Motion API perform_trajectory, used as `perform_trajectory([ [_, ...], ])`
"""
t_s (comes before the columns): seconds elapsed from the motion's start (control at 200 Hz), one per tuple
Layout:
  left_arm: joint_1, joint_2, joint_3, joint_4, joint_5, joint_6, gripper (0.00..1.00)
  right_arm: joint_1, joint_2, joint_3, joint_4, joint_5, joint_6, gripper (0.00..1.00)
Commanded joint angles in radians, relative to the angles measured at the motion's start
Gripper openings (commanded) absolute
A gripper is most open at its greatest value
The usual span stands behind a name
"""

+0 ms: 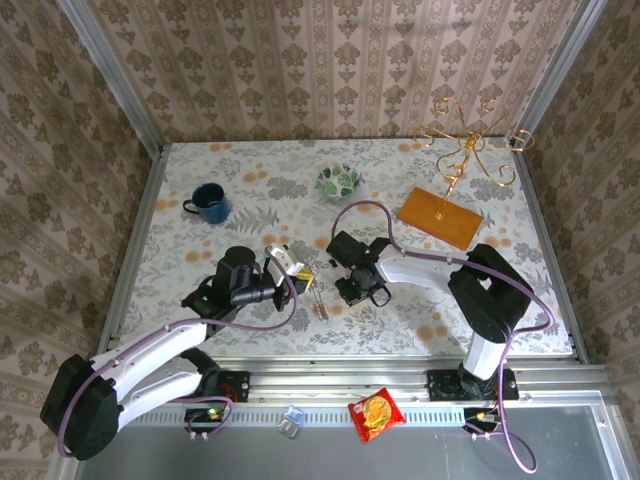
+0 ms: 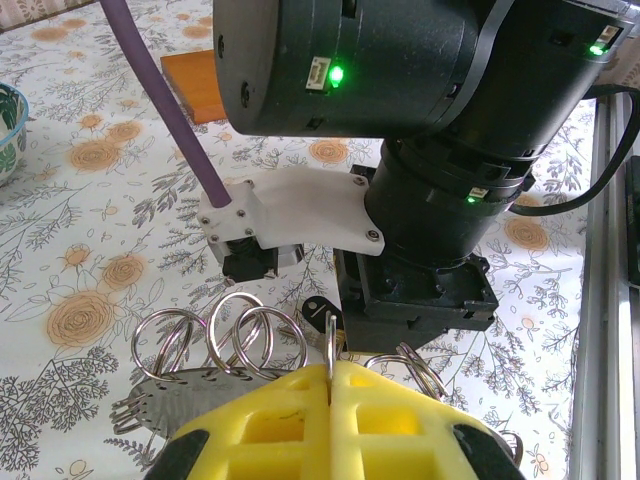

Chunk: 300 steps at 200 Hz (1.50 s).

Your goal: Put the keys on the keyring

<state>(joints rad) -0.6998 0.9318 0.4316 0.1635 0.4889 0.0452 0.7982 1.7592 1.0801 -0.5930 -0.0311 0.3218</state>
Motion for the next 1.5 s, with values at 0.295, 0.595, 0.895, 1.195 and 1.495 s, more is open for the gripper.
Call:
perform_trajectory([
  [0.295, -0.006, -0.011, 0.017, 0.026, 0.008, 0.019, 0.00, -0.004, 0.021, 0.032, -0.057, -0.003, -0.003, 0.09],
  [0.595, -0.005, -0.011, 0.019, 0.024, 0.008, 0.021, 0.00, -0.006, 0.027, 0.042, -0.069, -0.002, -0.011, 0.11],
  [0.895, -0.006, -0.010, 0.021, 0.026, 0.011, 0.022, 0.00, -0.007, 0.009, 0.044, -0.076, 0.000, -0.022, 0.00],
  [1.195, -0.005, -0.013, 0.022, 0.022, -0.010, 0.000, 0.00, -0.008, -0.198, -0.066, 0.092, -0.020, -0.074, 0.00],
  [1.495, -0.007, -0.013, 0.040, 0.017, -0.006, -0.040, 0.00, -0.007, -0.466, -0.222, 0.363, -0.164, -0.180, 0.00],
])
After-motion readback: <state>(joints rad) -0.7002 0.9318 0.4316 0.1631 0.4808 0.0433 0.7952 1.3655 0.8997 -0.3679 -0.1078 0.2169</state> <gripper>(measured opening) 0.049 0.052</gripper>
